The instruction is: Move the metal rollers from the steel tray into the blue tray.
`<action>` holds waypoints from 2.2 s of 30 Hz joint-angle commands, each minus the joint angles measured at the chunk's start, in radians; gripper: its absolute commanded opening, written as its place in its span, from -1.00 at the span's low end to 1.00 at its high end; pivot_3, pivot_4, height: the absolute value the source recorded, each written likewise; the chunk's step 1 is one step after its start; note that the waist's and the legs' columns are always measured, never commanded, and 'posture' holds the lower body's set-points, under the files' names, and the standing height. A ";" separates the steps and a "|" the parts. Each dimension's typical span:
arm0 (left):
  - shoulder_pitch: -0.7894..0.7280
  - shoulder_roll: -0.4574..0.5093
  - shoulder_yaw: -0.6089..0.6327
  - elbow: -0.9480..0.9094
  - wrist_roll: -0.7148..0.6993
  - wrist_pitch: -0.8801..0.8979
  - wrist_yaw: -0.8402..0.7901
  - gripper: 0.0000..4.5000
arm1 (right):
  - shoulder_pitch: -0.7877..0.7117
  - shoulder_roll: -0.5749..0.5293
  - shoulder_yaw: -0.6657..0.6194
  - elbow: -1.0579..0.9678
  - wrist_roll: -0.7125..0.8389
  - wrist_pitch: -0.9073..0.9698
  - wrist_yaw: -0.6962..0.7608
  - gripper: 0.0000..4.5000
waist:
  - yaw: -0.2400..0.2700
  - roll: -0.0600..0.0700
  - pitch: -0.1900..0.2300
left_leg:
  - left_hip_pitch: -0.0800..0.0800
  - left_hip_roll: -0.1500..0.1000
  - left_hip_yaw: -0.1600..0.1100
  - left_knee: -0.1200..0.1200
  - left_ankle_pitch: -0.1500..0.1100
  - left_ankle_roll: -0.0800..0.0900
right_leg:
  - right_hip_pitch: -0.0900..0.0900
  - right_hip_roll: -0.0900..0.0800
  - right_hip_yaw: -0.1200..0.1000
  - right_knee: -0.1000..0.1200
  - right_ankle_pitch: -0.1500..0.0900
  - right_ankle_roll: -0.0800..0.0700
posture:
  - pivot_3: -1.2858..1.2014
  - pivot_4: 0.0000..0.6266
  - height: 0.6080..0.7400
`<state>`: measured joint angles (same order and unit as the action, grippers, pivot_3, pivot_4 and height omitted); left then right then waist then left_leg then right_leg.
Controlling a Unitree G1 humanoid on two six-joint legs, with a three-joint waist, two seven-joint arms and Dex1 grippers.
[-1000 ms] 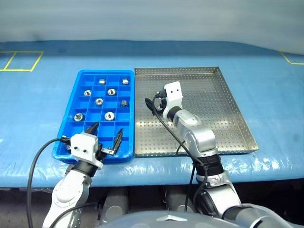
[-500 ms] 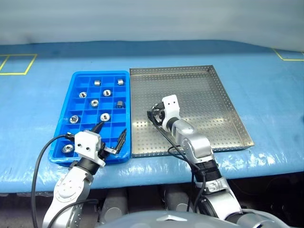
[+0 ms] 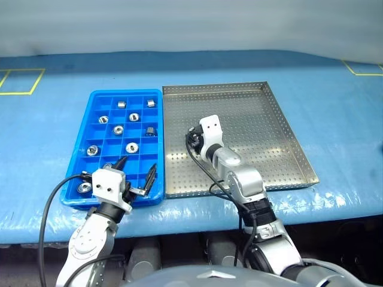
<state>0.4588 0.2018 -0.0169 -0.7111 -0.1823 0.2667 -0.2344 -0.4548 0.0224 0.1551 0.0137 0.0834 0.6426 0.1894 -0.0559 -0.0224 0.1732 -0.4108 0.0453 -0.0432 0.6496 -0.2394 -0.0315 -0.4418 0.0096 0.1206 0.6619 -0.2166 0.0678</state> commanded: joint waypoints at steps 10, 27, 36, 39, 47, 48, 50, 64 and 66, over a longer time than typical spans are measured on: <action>0.159 -0.012 0.049 -0.077 0.028 -0.105 0.034 1.00 | -0.125 0.019 0.082 -0.168 0.041 0.046 0.093 -0.24 | 0.048 0.000 0.000 | 0.000 0.000 0.000 -0.001 0.000 0.000 | -0.001 0.000 0.000 0.000 -0.003 -0.006 | 0.23 -0.52 1.00; 0.246 -0.042 0.028 -0.101 0.034 -0.130 0.051 1.00 | -0.126 -0.131 0.315 -0.258 0.070 0.237 0.335 -0.24 | 0.095 0.000 0.000 | 0.000 0.000 0.000 0.001 0.000 0.000 | -0.001 0.000 -0.001 -0.001 -0.004 -0.006 | 0.27 -0.52 1.00; 0.250 -0.047 0.013 -0.100 0.028 -0.134 0.058 1.00 | -0.122 -0.144 0.353 -0.206 0.051 0.299 0.330 -0.24 | 0.099 0.000 0.000 | 0.000 0.000 0.001 0.001 0.000 0.000 | -0.001 0.000 -0.001 -0.001 -0.004 -0.006 | 0.28 -0.52 1.00; 0.253 -0.046 0.013 -0.101 0.025 -0.136 0.058 1.00 | -0.129 -0.148 0.364 -0.195 0.040 0.305 0.323 -0.24 | 0.101 -0.001 0.000 | 0.000 0.000 0.001 0.001 0.000 0.000 | 0.000 0.000 -0.001 -0.001 -0.004 -0.006 | 0.28 -0.52 1.00; 0.244 -0.027 0.013 -0.104 0.020 -0.123 0.042 1.00 | -0.120 -0.149 0.355 -0.193 0.020 0.319 0.291 0.77 | 0.104 -0.001 -0.001 | 0.000 0.000 0.000 0.002 0.000 0.000 | 0.000 0.000 -0.001 -0.001 -0.004 -0.006 | 0.25 -0.52 1.00; 0.241 -0.025 0.014 -0.103 0.018 -0.121 0.039 1.00 | -0.118 -0.148 0.349 -0.194 0.021 0.321 0.285 0.91 | 0.104 -0.001 -0.001 | 0.000 0.000 0.001 0.002 0.000 0.000 | 0.000 0.000 -0.001 -0.001 -0.004 -0.006 | 0.25 -0.52 1.00; 0.220 -0.013 0.012 -0.099 0.012 -0.111 0.023 1.00 | -0.110 -0.147 0.304 -0.219 0.038 0.330 0.272 0.98 | 0.105 -0.001 -0.001 | 0.000 0.000 0.001 0.002 0.000 0.000 | 0.001 -0.001 -0.001 -0.001 -0.004 -0.006 | 0.23 -0.52 1.00; -0.013 0.084 -0.027 -0.017 -0.056 -0.013 -0.104 1.00 | -0.012 -0.277 -0.066 -0.498 0.073 0.548 0.141 0.98 | 0.032 0.000 -0.002 | -0.001 0.000 0.002 0.003 0.000 0.000 | 0.000 -0.001 0.000 0.000 -0.003 -0.005 | 0.03 -0.52 1.00; -0.041 0.093 -0.032 -0.002 -0.062 -0.005 -0.120 1.00 | 0.016 -0.300 -0.094 -0.534 0.074 0.585 0.130 0.98 | 0.012 0.001 -0.002 | -0.001 0.000 0.002 0.003 0.000 0.000 | 0.000 0.000 0.000 0.000 -0.003 -0.005 | 0.00 -0.52 1.00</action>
<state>0.4256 0.2862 -0.0420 -0.7055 -0.2244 0.2598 -0.3370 -0.4445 -0.2706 0.0910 -0.4587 0.1478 1.2032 0.3306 -0.0439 -0.0213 0.1712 -0.4115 0.0454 -0.0413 0.6525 -0.2394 -0.0313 -0.4419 0.0091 0.1209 0.6617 -0.2191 0.0629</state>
